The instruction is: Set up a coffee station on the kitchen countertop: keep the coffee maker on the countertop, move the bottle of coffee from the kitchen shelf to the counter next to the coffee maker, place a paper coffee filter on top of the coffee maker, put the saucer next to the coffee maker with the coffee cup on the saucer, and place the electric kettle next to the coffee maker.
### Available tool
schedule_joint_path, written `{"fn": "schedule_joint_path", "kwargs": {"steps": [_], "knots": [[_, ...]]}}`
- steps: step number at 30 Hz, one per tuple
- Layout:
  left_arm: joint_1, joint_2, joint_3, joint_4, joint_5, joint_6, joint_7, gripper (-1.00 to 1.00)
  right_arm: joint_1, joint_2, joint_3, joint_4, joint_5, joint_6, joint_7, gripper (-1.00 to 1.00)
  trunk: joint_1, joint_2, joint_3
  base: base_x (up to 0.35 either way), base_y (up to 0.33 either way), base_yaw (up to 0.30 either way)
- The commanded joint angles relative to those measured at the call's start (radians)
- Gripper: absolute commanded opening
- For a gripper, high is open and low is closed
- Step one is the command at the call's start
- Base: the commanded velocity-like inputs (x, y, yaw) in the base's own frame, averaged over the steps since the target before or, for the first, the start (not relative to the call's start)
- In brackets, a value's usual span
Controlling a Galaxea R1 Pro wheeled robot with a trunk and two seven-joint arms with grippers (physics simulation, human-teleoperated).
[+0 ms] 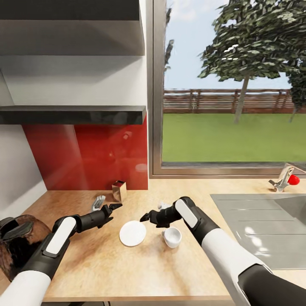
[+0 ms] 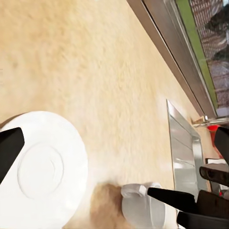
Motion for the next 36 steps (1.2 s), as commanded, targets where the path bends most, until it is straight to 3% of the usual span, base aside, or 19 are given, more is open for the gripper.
{"fn": "schedule_joint_path", "kwargs": {"steps": [1,7,10,11,15,21,24,30,36], "knots": [[0.000,0.001,-0.001,0.000,-0.004,0.001,-0.007,1.00,0.000,-0.001,0.002,-0.002,-0.001,0.002,0.002,1.00,0.000,-0.001,0.000,0.000,0.000,0.000],[0.000,0.002,-0.001,0.001,-0.004,0.002,-0.010,1.00,0.001,-0.003,0.011,-0.010,-0.001,0.001,0.006,1.00,0.000,-0.001,0.000,0.000,0.000,0.000],[0.000,0.002,-0.001,0.001,-0.004,0.002,-0.011,1.00,0.001,-0.003,0.063,-0.023,-0.002,0.001,0.028,1.00,0.000,-0.001,0.000,0.000,0.000,0.000],[0.000,0.002,-0.001,0.001,-0.004,0.002,-0.011,1.00,0.001,-0.003,0.083,-0.029,-0.002,0.000,0.063,1.00,0.000,-0.001,0.000,0.000,0.000,0.000],[0.000,0.003,-0.001,0.002,-0.004,0.002,-0.013,1.00,0.001,-0.003,0.123,-0.030,-0.001,0.000,0.134,1.00,0.000,-0.001,0.000,0.000,0.000,0.000],[0.000,0.003,-0.004,0.012,-0.004,0.002,-0.043,1.00,0.001,-0.004,0.127,-0.029,-0.001,-0.001,0.141,1.00,0.000,-0.001,0.000,0.000,0.000,0.000],[0.000,0.003,-0.037,0.026,-0.007,0.000,-0.056,1.00,0.001,-0.004,0.127,-0.029,0.000,-0.001,0.142,1.00,0.000,-0.001,0.000,0.000,0.000,0.000],[0.000,0.001,-0.046,0.029,-0.075,-0.001,-0.058,1.00,0.002,-0.006,0.127,0.001,0.001,-0.001,0.142,1.00,0.000,-0.001,0.000,0.110,0.000,0.000],[0.000,0.003,-0.042,0.029,-0.090,-0.013,-0.057,1.00,0.003,-0.006,0.129,0.024,0.001,-0.001,0.143,1.00,0.000,-0.001,0.000,0.122,0.000,0.000]]}}
